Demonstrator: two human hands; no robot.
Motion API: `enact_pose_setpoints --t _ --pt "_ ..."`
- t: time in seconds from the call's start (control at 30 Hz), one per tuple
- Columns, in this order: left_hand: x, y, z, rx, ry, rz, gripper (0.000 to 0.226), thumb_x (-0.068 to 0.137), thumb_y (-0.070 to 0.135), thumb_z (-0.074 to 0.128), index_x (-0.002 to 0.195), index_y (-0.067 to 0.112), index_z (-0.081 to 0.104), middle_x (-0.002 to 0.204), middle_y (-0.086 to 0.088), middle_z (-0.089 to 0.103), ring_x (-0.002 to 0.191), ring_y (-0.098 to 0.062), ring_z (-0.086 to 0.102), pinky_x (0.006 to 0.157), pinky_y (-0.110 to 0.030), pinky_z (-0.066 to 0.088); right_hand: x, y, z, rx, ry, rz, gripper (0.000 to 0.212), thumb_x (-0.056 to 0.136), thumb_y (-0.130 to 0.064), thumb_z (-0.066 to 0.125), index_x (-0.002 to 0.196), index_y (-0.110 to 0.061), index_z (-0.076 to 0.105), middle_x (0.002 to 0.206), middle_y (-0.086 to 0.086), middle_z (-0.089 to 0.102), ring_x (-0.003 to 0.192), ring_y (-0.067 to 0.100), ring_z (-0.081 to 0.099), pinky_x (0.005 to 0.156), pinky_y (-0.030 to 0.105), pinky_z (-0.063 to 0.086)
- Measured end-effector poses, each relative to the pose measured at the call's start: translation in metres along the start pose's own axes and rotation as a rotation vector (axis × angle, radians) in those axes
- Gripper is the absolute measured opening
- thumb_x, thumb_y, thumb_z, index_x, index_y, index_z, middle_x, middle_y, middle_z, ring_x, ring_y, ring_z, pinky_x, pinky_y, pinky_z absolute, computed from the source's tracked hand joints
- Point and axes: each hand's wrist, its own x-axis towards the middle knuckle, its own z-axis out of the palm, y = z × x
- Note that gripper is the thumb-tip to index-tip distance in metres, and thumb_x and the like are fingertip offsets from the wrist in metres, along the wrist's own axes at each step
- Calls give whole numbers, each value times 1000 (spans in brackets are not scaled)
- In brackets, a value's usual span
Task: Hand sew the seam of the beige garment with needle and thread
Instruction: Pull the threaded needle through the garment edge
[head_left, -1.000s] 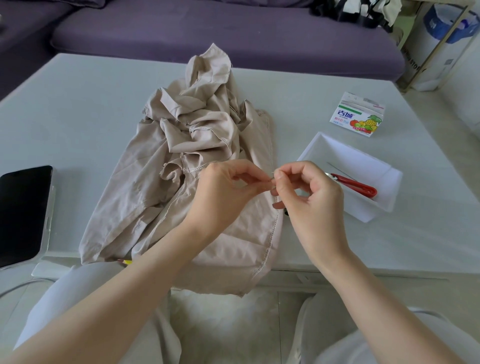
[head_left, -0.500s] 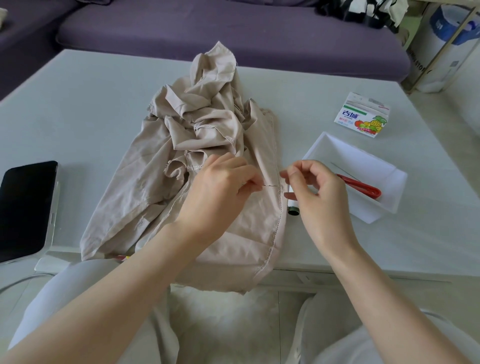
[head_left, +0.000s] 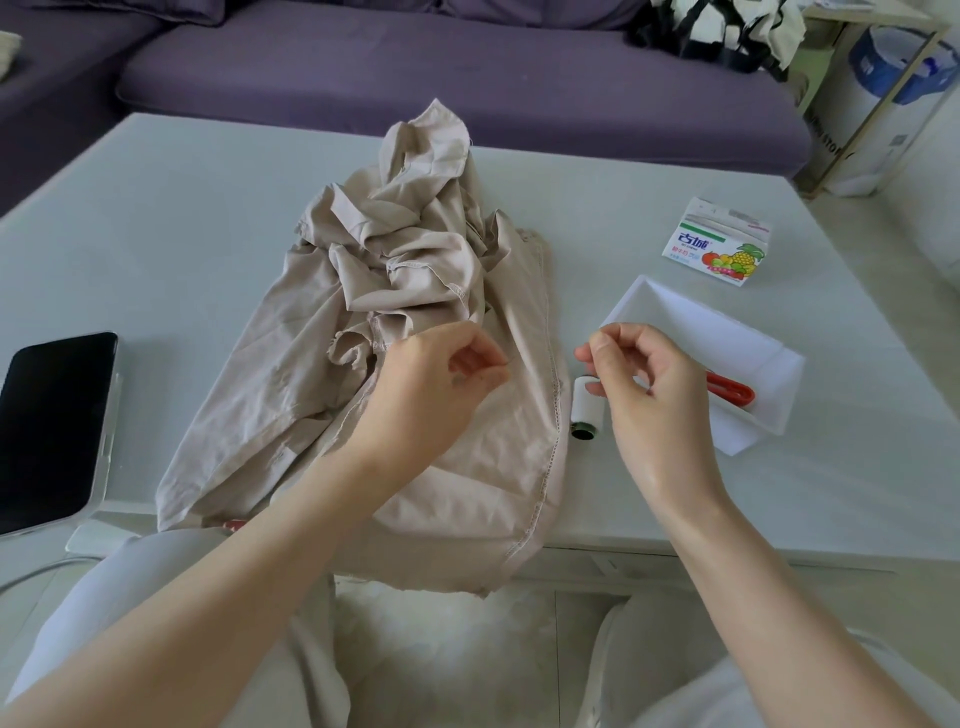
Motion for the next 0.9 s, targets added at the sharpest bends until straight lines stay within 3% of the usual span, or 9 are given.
enact_pose_setpoints --t 0.13,0.23,0.33,0.43,0.6,0.9 --pt "-1 10 -3 -607 -90 -282 6 81 11 68 81 16 64 68 8 64 66 -3 59 66 -13 48 -7 -1 4 -23 -17 -63 16 93 -21 58 79 -30 59 74 -11 67 77 17 63 80 47 53" --pt "-7 17 -4 -819 -135 -327 20 73 19 64 93 13 65 68 7 64 67 -6 61 73 -18 52 -13 -5 7 -35 -43 -110 20 92 -17 60 79 -33 59 75 -10 66 74 17 64 75 43 55" --pt "-14 24 -4 -847 -170 -308 26 74 19 62 99 11 66 71 4 64 67 -8 62 72 -18 52 -16 -8 9 -46 -89 -134 17 90 -16 61 80 -30 60 73 -9 65 69 14 62 71 36 55" --pt "-18 23 -4 -826 -124 -321 23 73 21 64 93 10 68 74 2 66 68 -10 62 73 -19 53 -16 -9 11 -52 -122 -135 12 90 -15 61 82 -24 62 71 -8 64 67 11 61 70 32 54" --pt "-17 20 -7 -740 -80 -318 12 80 20 64 81 9 67 66 4 62 63 -5 60 66 -14 50 -15 -10 16 -54 -169 -117 7 89 -17 62 84 -21 63 71 -11 65 69 11 63 71 33 55" --pt "-16 13 -6 -576 -112 -326 22 94 18 52 77 11 63 63 6 56 60 0 57 63 -10 45 -13 -12 24 -25 -242 -130 8 91 -16 61 84 -20 63 71 -12 64 68 11 65 71 30 55"
